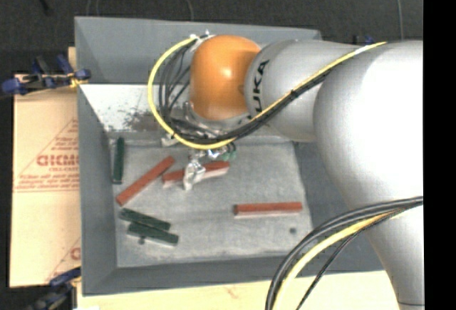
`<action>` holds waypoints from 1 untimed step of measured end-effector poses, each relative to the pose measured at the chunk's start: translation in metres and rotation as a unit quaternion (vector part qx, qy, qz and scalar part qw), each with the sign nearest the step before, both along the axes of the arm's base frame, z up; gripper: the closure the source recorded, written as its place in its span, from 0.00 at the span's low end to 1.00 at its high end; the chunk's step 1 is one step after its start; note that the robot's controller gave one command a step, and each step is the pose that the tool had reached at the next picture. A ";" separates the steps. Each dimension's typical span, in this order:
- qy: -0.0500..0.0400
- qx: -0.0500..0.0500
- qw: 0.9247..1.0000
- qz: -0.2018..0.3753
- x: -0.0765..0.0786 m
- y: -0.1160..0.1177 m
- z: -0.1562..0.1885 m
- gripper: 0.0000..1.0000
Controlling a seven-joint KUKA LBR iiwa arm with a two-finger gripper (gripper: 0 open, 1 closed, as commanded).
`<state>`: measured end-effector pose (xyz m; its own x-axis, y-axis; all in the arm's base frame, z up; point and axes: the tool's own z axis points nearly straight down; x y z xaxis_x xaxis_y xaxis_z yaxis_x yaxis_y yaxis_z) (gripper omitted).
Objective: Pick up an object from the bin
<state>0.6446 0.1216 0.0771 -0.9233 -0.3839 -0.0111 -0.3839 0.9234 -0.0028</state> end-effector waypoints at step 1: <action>0.006 -0.001 1.000 0.001 -0.001 0.000 0.004 1.00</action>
Offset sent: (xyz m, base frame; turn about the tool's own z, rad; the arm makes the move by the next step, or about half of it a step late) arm 0.0000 0.0000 0.0000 0.0000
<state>0.6440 0.1212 0.0813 -0.9227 -0.3854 0.0001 -0.3854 0.9227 -0.0007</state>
